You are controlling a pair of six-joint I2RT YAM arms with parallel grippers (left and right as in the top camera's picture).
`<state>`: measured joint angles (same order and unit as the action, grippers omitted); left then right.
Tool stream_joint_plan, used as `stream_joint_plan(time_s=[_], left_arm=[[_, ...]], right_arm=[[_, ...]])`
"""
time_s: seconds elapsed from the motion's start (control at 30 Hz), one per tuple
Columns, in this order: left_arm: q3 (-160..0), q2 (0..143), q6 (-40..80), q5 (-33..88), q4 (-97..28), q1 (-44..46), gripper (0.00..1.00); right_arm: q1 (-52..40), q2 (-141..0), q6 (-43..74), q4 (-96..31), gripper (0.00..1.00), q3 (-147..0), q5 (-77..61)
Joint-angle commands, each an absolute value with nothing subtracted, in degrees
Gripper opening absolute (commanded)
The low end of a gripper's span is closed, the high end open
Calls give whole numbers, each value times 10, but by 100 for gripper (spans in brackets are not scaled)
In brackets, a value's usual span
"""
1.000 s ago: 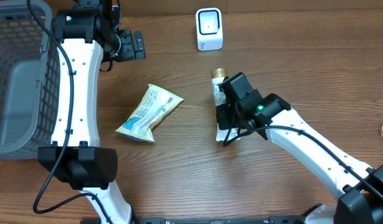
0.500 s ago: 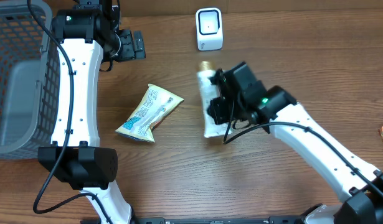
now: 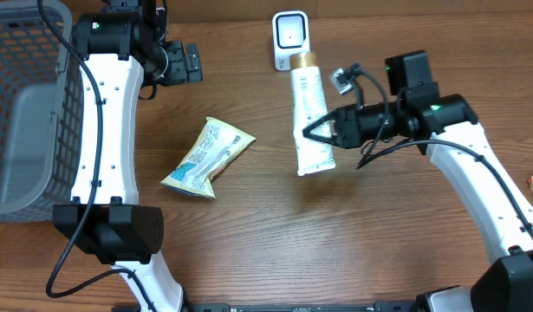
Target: Scan the item barcode
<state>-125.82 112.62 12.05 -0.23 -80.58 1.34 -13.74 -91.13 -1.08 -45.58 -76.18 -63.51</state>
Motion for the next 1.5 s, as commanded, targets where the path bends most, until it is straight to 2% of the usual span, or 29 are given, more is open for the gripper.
stream_joint_plan(time_s=[0.0,0.7,0.97,1.1,1.2,1.33,1.47], left_arm=[[-1256,1121,128,-6,-805,8,100],[-1256,1121,128,-6,-805,8,100],[-1256,1121,128,-6,-805,8,100],[-1256,1121,128,-6,-805,8,100],[-1256,1121,128,-6,-805,8,100],[-1256,1121,128,-6,-805,8,100],[-1256,1121,128,-6,-805,8,100]], right_arm=[[-134,-887,-33,-462,4,-781,-716],[-136,-887,-32,-471,4,-781,-676],[-185,-887,-34,-449,4,-781,-347],[-208,-890,14,-386,4,-781,-138],[-220,-905,9,-317,4,-781,7],[-222,-939,-66,-192,4,-781,81],[-222,-992,-157,-64,4,-781,90]])
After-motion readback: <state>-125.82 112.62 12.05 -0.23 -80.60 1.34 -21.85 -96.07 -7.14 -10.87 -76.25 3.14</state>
